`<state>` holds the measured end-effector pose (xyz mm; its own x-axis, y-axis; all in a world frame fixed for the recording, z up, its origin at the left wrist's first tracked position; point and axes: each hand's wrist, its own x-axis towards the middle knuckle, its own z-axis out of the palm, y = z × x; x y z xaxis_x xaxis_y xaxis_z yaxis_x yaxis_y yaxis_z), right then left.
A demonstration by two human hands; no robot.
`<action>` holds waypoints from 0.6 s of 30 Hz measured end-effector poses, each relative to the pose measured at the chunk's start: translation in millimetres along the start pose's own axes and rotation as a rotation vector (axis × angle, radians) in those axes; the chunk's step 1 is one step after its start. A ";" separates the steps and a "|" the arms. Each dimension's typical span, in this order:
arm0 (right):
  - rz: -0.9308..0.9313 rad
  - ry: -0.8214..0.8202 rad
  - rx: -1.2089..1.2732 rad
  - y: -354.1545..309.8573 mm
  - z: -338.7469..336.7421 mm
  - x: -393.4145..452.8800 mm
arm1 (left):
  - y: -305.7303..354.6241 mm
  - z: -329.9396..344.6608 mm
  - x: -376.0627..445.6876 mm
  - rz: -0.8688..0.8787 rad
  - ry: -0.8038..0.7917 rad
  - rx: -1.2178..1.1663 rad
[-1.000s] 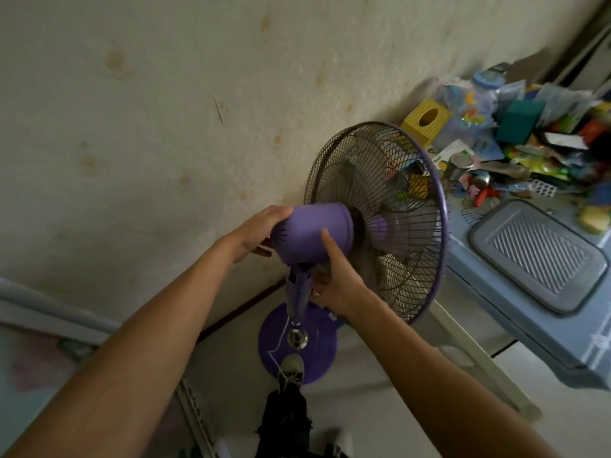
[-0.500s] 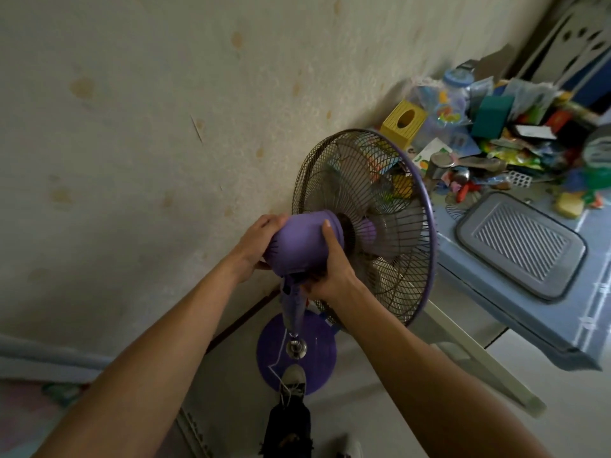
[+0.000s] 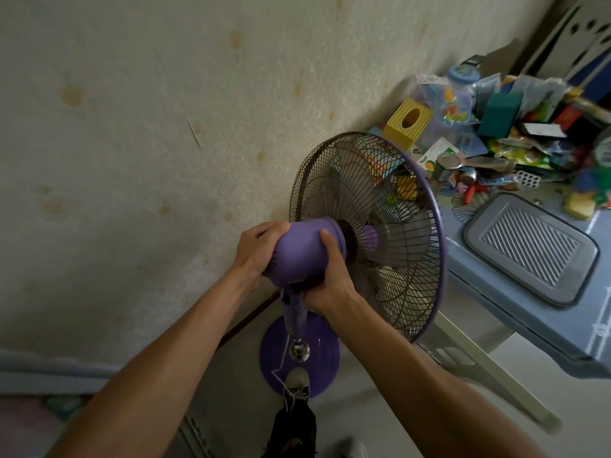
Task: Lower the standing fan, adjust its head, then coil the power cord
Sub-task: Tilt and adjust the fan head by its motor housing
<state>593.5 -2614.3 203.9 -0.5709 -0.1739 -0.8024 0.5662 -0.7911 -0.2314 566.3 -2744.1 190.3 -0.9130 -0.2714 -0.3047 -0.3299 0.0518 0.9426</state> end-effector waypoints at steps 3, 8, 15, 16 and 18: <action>-0.012 0.045 0.000 4.3 5.5 -1.2 | -0.2 -4.4 5.5 -0.010 0.010 -0.005; -0.053 0.015 -0.024 11.1 12.4 -2.7 | 2.8 -17.5 18.0 -0.037 -0.036 0.019; -0.085 -0.033 -0.075 20.9 4.9 4.4 | 6.4 -37.0 45.1 -0.250 -0.324 0.200; -0.080 -0.030 -0.095 20.7 3.9 4.8 | 10.8 -36.1 50.2 -0.299 -0.400 0.223; -0.079 -0.024 -0.098 20.7 3.4 7.8 | 21.0 -34.4 61.7 -0.384 -0.540 0.266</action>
<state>598.8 -2633.9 194.7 -0.6293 -0.1286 -0.7664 0.5737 -0.7421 -0.3466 511.4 -2792.8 196.0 -0.6891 0.1934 -0.6984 -0.6365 0.2992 0.7109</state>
